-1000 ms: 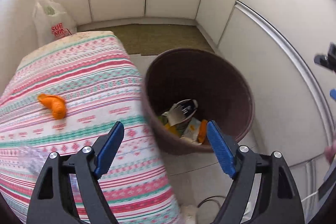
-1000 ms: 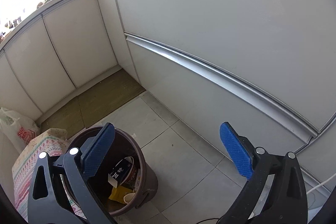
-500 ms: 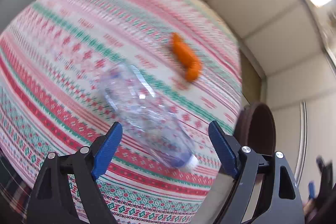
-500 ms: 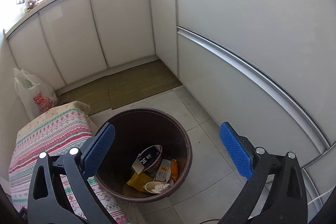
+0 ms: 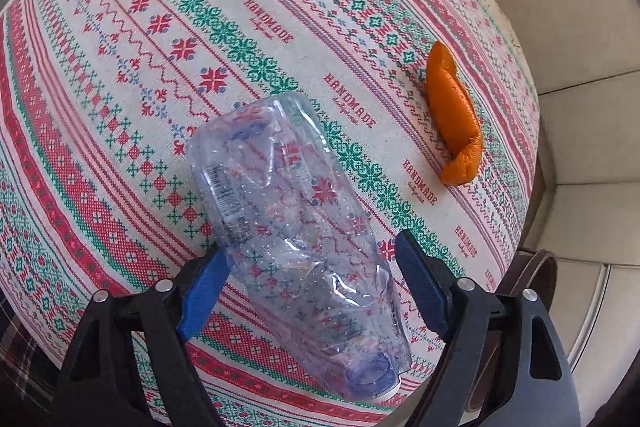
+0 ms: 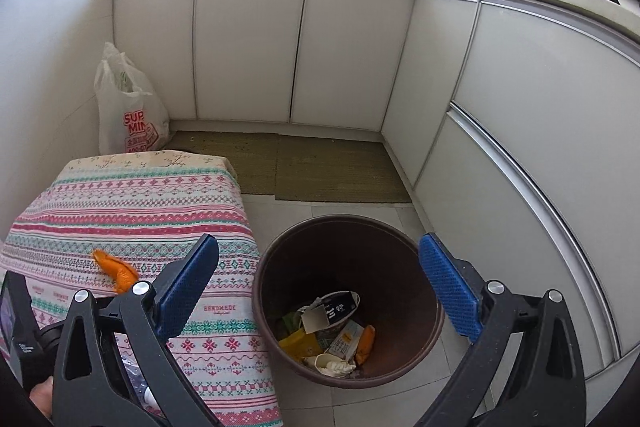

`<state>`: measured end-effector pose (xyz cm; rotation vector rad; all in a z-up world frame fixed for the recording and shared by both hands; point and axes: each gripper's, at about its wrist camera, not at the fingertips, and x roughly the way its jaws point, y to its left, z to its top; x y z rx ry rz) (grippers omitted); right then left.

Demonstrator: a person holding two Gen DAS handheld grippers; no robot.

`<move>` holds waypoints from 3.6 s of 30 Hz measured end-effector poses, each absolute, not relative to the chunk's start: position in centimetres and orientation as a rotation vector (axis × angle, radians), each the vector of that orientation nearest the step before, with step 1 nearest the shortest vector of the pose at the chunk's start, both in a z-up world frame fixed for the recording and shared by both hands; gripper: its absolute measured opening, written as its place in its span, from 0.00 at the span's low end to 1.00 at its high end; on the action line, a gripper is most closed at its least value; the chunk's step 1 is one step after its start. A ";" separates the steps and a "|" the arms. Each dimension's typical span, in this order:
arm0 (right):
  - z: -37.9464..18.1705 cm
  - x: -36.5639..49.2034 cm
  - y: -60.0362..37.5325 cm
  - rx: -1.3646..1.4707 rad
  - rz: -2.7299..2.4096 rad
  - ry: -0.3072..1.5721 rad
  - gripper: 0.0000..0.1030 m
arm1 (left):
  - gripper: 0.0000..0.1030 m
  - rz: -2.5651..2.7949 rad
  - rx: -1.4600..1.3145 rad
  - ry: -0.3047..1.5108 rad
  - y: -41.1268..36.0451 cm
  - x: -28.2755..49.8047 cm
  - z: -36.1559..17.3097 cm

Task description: Collect trash

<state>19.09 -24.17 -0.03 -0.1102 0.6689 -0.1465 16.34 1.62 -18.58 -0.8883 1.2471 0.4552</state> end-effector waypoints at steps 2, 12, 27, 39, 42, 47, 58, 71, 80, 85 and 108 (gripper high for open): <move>-0.2 19.5 -23.0 -0.117 -0.120 0.679 0.93 | 0.70 0.406 -0.851 1.242 2.0 16.7 -18.4; -4.1 22.9 -14.0 -0.215 0.071 0.800 0.93 | 0.61 0.225 -0.763 1.205 7.6 15.8 -16.7; -12.8 27.4 -0.5 -0.549 0.299 0.989 0.93 | 0.61 0.101 -0.525 0.987 16.1 14.3 -8.6; -18.1 32.2 4.2 -0.711 0.403 1.190 0.79 | 0.61 0.067 -0.589 0.889 18.8 14.5 -5.4; -18.2 32.5 4.4 -0.713 0.412 1.212 0.77 | 0.61 0.050 -0.635 0.890 19.4 14.0 -5.3; -18.0 33.3 4.4 -0.618 0.473 1.278 0.39 | 0.61 0.047 -0.649 0.887 19.7 13.8 -5.2; -16.7 31.5 1.7 -0.509 0.463 1.238 0.12 | 0.61 0.042 -0.660 0.894 19.8 13.7 -5.4; -7.9 27.3 -3.7 -0.413 0.354 1.002 0.05 | 0.61 0.030 -0.666 0.867 19.0 13.7 -5.0; -0.1 27.2 -6.9 -0.324 0.312 0.844 0.05 | 0.61 0.026 -0.653 0.846 18.1 13.8 -4.6; 4.8 26.6 -9.6 -0.266 0.279 0.742 0.05 | 0.61 0.019 -0.645 0.850 17.5 14.0 -4.7; 6.0 22.8 -27.2 0.074 -0.006 0.665 0.08 | 0.61 -0.018 -0.554 0.932 13.0 14.8 -7.2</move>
